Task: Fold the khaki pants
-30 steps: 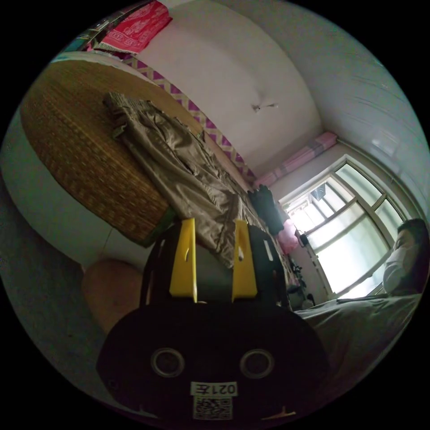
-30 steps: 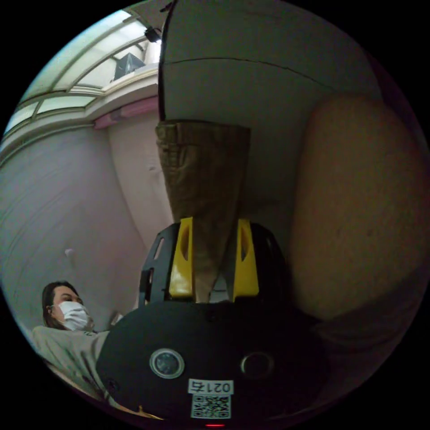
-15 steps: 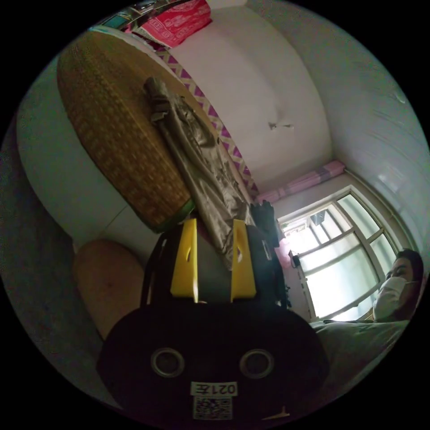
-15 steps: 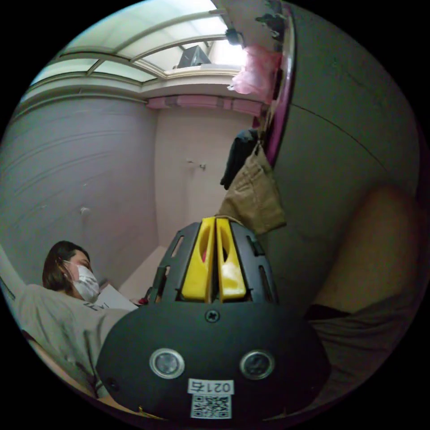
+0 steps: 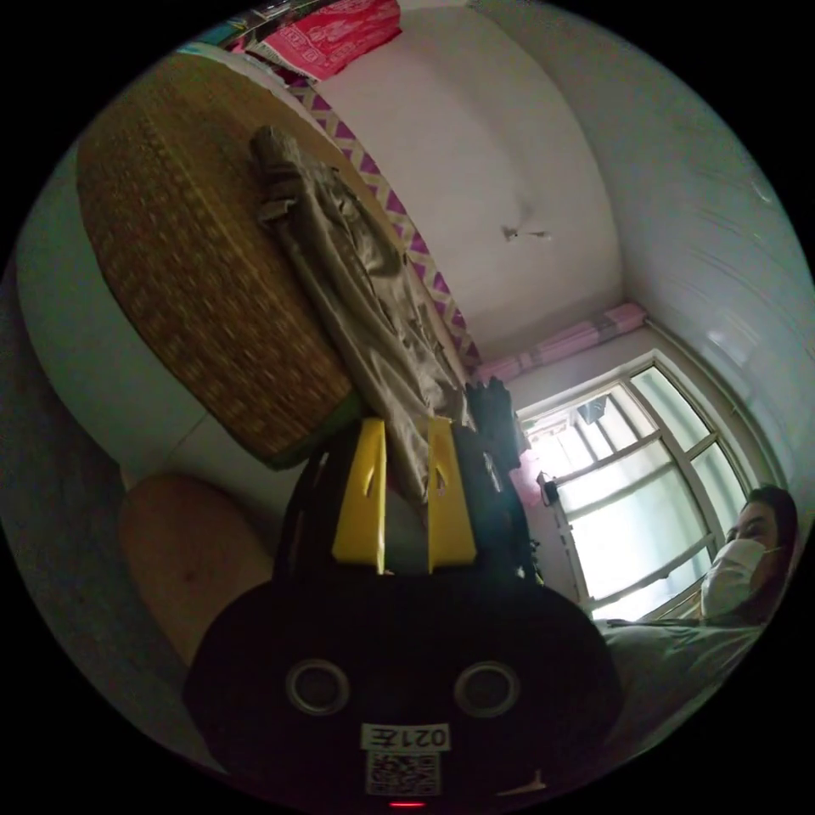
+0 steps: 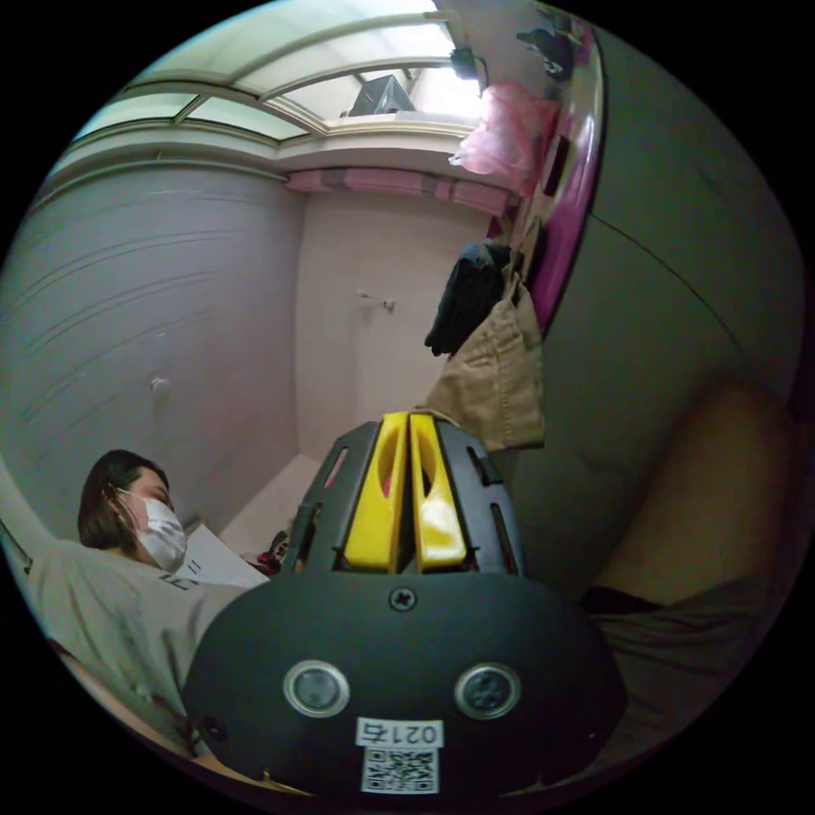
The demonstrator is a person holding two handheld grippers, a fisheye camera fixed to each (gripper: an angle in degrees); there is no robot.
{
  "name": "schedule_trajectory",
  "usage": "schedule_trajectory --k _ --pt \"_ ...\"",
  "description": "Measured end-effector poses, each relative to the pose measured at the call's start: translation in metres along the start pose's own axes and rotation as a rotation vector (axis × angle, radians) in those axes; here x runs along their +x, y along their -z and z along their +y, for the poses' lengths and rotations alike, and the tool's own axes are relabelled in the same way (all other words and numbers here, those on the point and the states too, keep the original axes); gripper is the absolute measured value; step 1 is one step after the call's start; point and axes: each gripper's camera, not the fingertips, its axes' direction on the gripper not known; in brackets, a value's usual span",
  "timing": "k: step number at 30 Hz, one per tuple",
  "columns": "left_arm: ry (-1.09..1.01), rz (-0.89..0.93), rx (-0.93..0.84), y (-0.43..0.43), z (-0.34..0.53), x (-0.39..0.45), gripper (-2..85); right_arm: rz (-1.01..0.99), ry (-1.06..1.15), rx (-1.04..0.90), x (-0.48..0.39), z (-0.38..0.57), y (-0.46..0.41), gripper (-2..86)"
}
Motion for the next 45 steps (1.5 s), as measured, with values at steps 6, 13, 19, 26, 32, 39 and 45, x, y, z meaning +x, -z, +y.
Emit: schedule_trajectory --k 6,13,19,26,32,39,45 --pt "-0.092 0.045 0.039 -0.027 -0.002 0.035 -0.8 0.01 0.045 -0.017 -0.003 0.02 -0.033 -0.6" --pt "-0.394 -0.047 -0.026 -0.089 -0.065 0.138 -0.9 -0.009 0.195 -0.114 -0.032 -0.012 -0.125 -0.6" --pt "-0.568 -0.204 -0.188 -0.233 -0.15 0.207 -0.9 0.109 0.335 -0.25 -0.031 -0.084 -0.285 -0.6" --pt "-0.384 -0.263 -0.371 -0.447 -0.233 0.16 -0.5 0.367 0.219 -0.385 0.107 -0.142 -0.508 -0.4" --pt "-0.267 -0.167 -0.437 -0.535 -0.232 0.096 2.9 0.479 -0.004 -0.476 0.251 -0.118 -0.595 0.3" --pt "-0.582 -0.114 -0.411 -0.531 -0.171 0.146 3.6 0.59 0.31 -0.545 0.241 -0.037 -0.618 0.1" --pt "-0.797 -0.681 -0.589 -0.618 -0.104 0.126 -0.2 1.099 0.689 -0.726 0.302 0.062 -0.699 -0.9"
